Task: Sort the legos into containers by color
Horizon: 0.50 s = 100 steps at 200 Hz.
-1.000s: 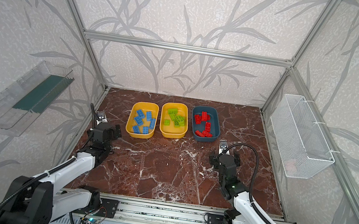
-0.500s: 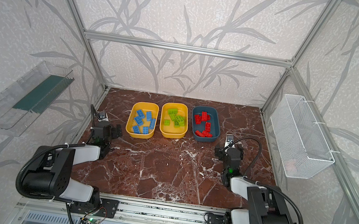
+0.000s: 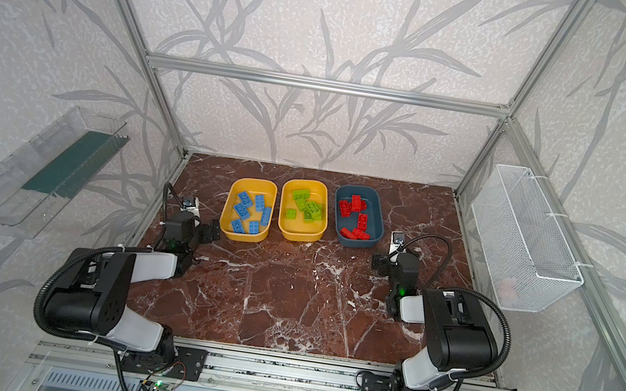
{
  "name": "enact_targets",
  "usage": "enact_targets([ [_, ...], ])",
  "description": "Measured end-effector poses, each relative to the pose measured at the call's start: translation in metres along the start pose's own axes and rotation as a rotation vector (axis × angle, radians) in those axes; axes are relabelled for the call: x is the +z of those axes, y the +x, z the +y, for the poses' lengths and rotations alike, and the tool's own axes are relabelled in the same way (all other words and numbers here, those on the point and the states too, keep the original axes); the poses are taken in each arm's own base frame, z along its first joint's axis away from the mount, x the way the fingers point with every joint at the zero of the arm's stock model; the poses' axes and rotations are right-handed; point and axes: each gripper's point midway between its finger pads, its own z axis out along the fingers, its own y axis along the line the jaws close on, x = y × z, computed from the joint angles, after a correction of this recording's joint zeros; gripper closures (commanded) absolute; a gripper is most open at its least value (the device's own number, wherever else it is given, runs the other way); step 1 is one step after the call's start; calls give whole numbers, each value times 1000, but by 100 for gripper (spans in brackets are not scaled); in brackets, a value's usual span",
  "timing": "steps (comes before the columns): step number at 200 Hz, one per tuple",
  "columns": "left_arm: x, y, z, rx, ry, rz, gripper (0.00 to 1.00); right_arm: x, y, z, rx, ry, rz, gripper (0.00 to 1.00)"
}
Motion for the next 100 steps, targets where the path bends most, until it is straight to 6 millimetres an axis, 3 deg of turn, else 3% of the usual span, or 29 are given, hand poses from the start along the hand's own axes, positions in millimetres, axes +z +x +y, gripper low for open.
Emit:
enact_targets([
  [100, 0, -2, -2, -1, 12, -7, 1, 1, -3, 3, 4, -18, -4, 1],
])
